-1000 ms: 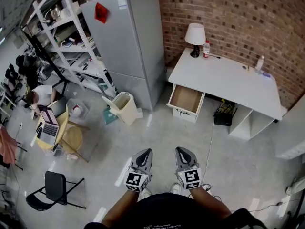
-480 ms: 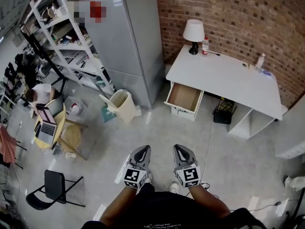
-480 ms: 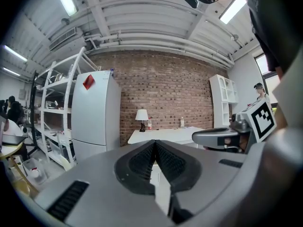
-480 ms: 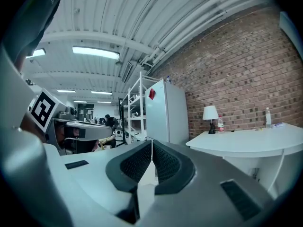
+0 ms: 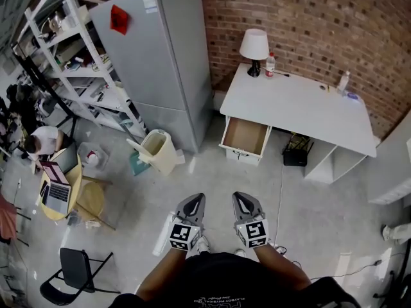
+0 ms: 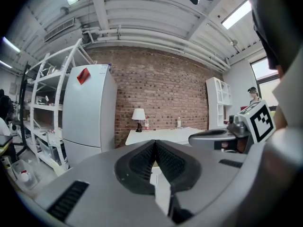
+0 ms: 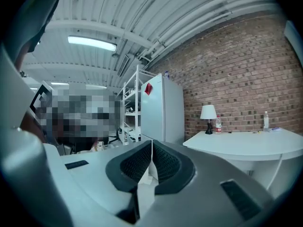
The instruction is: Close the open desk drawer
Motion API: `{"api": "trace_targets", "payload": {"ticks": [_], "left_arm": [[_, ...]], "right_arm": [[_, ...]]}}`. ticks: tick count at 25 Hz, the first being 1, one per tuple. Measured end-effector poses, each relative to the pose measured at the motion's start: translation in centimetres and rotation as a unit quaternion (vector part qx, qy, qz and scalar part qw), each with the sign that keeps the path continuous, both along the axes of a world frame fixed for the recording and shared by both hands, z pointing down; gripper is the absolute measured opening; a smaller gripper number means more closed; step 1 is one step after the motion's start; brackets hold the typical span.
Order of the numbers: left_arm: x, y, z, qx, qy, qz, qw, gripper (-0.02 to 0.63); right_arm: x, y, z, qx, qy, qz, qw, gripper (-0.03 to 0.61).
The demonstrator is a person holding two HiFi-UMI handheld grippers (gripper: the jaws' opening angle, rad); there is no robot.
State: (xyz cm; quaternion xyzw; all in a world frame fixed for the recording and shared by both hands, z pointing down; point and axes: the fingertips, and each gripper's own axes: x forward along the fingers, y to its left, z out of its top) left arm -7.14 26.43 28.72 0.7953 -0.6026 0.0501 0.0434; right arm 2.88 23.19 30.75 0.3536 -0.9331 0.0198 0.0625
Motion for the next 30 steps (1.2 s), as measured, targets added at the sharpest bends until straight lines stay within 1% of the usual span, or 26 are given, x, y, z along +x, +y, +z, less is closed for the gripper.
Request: {"api": "trace_targets", "payload": {"ticks": [5, 10, 13, 17, 21, 26, 30], "left_arm": [[-2.6, -1.9, -0.2, 0.003, 0.007, 0.028, 0.9996, 0.006], [-4.4, -3.0, 0.1, 0.006, -0.01, 0.059, 0.9982, 0.007], [-4.9, -3.0, 0.2, 0.01, -0.008, 0.079, 0.9968, 0.008], [-5.8, -3.3, -0.2, 0.013, -0.005, 0.092, 0.9956, 0.008], [-6.6, -4.2, -0.2, 0.022, 0.003, 0.091, 0.9956, 0.008], [-6.1, -5.8, 0.3, 0.016, 0.001, 0.104, 0.9945, 0.008], [-5.3, -8.1, 1.0, 0.01, -0.007, 0.108, 0.9941, 0.008]], "right_arm": [[-3.0, -1.3, -0.6, 0.004, 0.009, 0.027, 1.0, 0.029], [-5.4, -1.7, -0.8, 0.009, 0.019, 0.054, 0.998, 0.029], [-6.3, -1.6, -0.7, 0.012, 0.024, 0.072, 0.997, 0.029], [-6.9, -1.7, -0.9, 0.015, 0.026, 0.093, 0.995, 0.029], [-7.0, -1.8, -0.8, 0.012, 0.031, 0.102, 0.994, 0.029], [-6.4, -3.3, -0.2, 0.005, 0.032, 0.113, 0.993, 0.029], [-5.7, -5.7, 0.2, 0.007, 0.025, 0.11, 0.994, 0.029]]}}
